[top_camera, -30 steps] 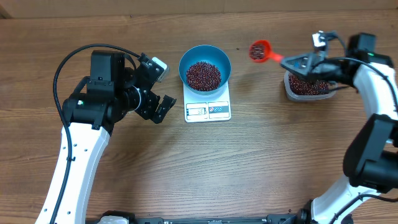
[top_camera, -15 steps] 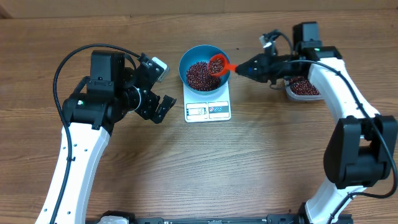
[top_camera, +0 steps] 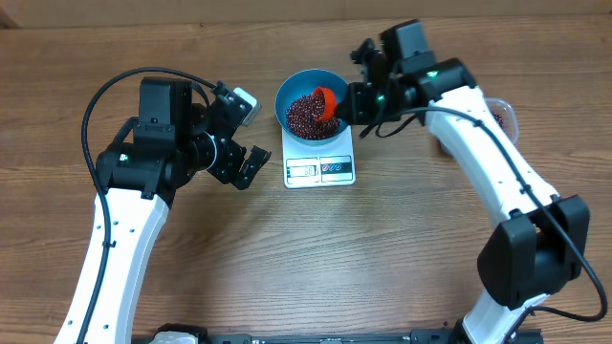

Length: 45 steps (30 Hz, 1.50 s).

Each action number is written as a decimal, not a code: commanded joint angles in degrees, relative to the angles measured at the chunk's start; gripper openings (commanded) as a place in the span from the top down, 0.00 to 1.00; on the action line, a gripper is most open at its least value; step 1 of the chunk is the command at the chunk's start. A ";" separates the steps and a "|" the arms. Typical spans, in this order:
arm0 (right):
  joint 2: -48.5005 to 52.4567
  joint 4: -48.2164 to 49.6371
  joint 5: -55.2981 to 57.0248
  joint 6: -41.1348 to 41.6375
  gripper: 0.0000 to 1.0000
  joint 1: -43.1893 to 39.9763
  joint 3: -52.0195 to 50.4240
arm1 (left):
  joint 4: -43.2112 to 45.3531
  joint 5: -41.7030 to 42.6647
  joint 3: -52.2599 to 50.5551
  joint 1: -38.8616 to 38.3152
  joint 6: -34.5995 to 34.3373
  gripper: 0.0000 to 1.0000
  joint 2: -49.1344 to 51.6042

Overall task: Scoop item into bowl and weigh 150g on scale
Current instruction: 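Tip the scoop to pour beans into the teal bowl, then return the empty scoop right to the bean tub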

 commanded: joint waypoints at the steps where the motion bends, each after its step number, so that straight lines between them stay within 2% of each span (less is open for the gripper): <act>1: -2.51 -0.39 13.94 -2.14 0.96 3.30 3.04 | 0.13 0.00 -0.09 0.20 1.53 0.00 0.42; 14: -2.56 -2.01 40.65 -8.35 0.96 14.53 4.72 | 0.13 0.00 -0.09 0.20 1.53 0.00 0.42; 23: -2.56 -1.95 42.03 -8.26 0.96 15.32 4.72 | 0.13 0.00 -0.09 0.20 1.53 0.00 0.42; 33: -4.04 -1.38 28.35 -7.54 0.96 11.39 4.76 | 0.13 0.00 -0.09 0.20 1.53 0.01 0.42; 39: -9.09 -3.26 17.92 -6.34 0.96 2.25 4.76 | 0.13 0.00 -0.09 0.20 1.53 0.00 0.42; 45: -14.29 -9.68 12.17 -6.36 0.96 -11.28 4.76 | 0.13 0.00 -0.09 0.20 1.53 0.00 0.42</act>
